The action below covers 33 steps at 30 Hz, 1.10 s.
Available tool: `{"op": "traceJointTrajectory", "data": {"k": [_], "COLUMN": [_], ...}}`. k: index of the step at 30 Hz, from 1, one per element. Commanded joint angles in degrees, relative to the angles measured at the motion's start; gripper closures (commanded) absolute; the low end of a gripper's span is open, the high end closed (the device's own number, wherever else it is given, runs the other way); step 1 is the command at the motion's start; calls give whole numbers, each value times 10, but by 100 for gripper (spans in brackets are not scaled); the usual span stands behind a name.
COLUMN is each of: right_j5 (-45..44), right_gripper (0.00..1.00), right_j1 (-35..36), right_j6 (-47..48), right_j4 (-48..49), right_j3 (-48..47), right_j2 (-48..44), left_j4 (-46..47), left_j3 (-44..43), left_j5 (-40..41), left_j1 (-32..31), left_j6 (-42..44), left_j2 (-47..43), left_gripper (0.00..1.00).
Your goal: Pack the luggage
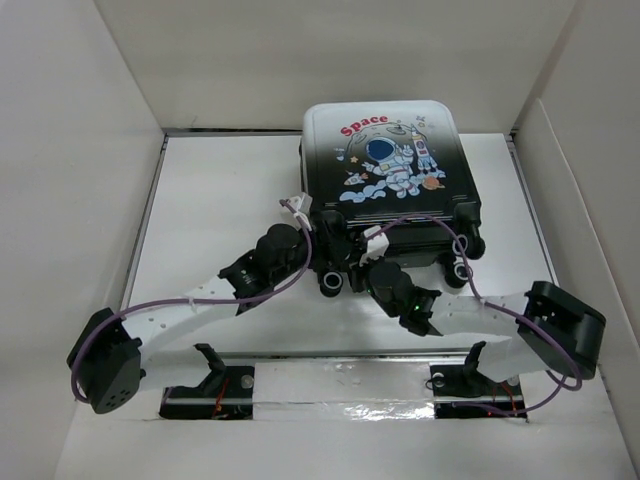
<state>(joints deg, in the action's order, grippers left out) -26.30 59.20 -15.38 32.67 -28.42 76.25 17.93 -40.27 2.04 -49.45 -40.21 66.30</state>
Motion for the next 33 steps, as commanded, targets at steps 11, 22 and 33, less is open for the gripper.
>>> {"op": "traceJointTrajectory", "data": {"k": [11,22,33], "right_j5": [337,457,286], "right_gripper": [100,100,100], "right_j1": [73,86,99], "right_j6": [-132,-203,-92], "right_j4": [419,457,136], "right_j3": [-131,-177,-97], "right_j2": [206,241,37], "left_j4": [396,505,384], "left_j3": [47,123,121], "left_j5": [-131,-129,-67], "left_j1": [-37,-5,-5], "left_j6": [-152,-240,-229], "left_j2": [-88,-116,-182], "left_gripper": [100,100,100]}}
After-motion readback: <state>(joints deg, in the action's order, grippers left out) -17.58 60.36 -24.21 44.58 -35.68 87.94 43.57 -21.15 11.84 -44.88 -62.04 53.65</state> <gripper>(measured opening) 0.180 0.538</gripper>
